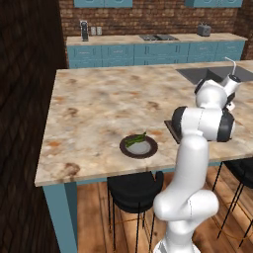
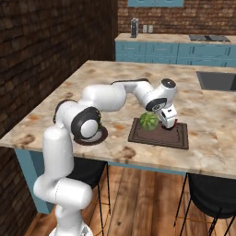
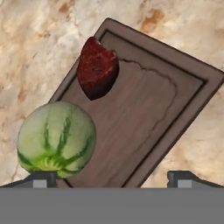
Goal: Create a steak meal by picking up the steak and asparagus from the tray and placing them on the plate. Leave the zucchini on the tray.
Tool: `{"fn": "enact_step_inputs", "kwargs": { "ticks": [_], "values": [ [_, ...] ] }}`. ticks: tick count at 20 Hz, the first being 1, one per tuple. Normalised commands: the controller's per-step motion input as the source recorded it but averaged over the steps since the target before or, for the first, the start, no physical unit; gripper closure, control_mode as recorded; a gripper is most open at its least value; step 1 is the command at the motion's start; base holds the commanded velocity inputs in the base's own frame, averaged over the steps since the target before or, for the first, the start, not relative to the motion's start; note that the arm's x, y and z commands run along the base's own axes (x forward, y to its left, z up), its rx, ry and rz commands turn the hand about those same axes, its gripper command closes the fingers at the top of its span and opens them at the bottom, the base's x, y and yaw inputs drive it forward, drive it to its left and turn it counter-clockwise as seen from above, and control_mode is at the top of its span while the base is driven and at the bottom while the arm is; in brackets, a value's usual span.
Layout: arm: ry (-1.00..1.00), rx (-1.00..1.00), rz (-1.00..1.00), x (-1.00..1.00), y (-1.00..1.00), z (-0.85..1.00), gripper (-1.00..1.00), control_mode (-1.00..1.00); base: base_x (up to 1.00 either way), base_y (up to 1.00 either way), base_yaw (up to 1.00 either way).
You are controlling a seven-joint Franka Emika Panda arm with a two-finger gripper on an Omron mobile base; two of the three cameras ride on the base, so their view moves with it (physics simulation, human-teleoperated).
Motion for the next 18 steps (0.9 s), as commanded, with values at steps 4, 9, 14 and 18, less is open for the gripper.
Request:
{"fn": "enact_step_inputs", "kwargs": {
  "ticks": [4,9,14,18],
  "values": [
    [0.00,0.00,0.00,0.44,-0.19,-0.35,-1.00,-1.00,0.00,0.00,0.00],
    [0.00,0.00,0.00,0.42,-0.11,-0.22,-1.00,-1.00,0.00,0.00,0.00],
    [0.00,0.00,0.00,0.36,-0.02,-0.27,-1.00,-1.00,0.00,0.00,0.00],
    [0.00,0.00,0.00,0.29,-0.10,-0.27,-1.00,-1.00,0.00,0.00,0.00]
  ]
}}
